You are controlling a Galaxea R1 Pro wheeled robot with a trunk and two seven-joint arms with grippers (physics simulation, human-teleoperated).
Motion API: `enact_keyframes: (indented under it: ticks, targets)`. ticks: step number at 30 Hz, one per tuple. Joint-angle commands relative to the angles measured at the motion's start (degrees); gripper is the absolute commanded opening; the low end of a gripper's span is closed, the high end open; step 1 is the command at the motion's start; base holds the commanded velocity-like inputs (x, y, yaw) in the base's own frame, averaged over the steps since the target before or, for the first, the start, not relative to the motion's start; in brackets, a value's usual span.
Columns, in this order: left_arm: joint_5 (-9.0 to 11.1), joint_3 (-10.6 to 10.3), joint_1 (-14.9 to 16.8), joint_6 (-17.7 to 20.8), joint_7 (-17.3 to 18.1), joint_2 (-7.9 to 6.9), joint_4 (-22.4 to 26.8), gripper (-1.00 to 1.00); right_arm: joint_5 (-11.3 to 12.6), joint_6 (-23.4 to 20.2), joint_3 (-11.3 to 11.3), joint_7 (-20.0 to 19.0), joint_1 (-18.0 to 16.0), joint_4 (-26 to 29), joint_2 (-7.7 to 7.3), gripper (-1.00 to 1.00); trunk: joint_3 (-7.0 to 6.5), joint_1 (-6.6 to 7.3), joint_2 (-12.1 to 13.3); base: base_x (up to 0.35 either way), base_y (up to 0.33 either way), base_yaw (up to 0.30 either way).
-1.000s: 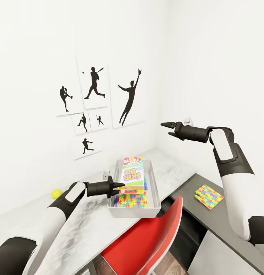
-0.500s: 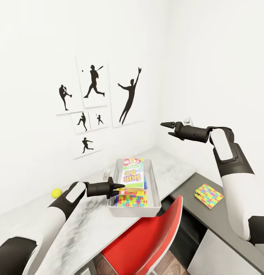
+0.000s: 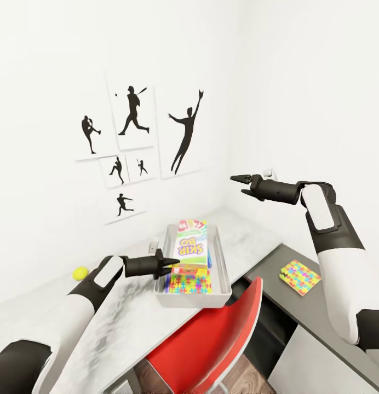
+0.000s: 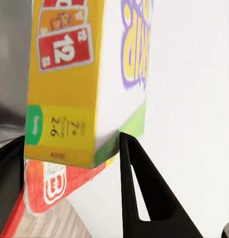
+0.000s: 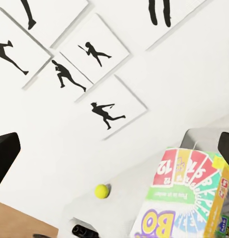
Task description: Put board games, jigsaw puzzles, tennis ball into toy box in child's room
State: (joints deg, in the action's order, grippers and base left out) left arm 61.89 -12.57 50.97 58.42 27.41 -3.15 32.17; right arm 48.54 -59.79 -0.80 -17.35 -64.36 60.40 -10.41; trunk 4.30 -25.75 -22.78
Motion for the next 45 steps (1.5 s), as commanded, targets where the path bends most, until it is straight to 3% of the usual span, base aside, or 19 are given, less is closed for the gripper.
enact_keyframes:
  ticks: [1, 4, 9, 13, 45]
  targets:
    - [-0.7, -0.3, 0.1, -0.5, 0.6, -0.09, 0.5, -1.00, -0.6, -0.2, -0.1, -0.6, -0.1, 0.0, 0.02, 1.00, 0.23, -0.04, -0.1, 0.000, 0.000, 0.000]
    - [-2.0, -0.3, 0.6, -2.0, 0.5, -0.19, 1.0, -1.00, -0.6, -0.2, -0.1, -0.6, -0.1, 0.0, 0.01, 1.00, 0.51, -0.04, -0.1, 0.000, 0.000, 0.000]
    - [-6.0, -0.2, 1.2, -3.0, 0.5, -0.24, 1.3, -1.00, -0.6, -0.2, 0.0, -0.6, -0.1, 0.0, 0.00, 1.00, 0.98, -0.04, -0.1, 0.000, 0.000, 0.000]
    - [-7.1, -0.2, 1.3, -3.1, 0.5, -0.23, 1.1, -1.00, -0.6, -0.2, 0.0, -0.6, -0.1, 0.0, 0.03, 1.00, 1.36, -0.04, -0.1, 0.000, 0.000, 0.000]
    - [-7.0, 0.0, 1.3, -3.3, 0.6, -0.10, 0.8, -1.00, -0.6, -0.2, 0.1, -0.6, -0.1, 0.1, 0.04, 1.00, 4.37, -0.04, -0.1, 0.000, 0.000, 0.000]
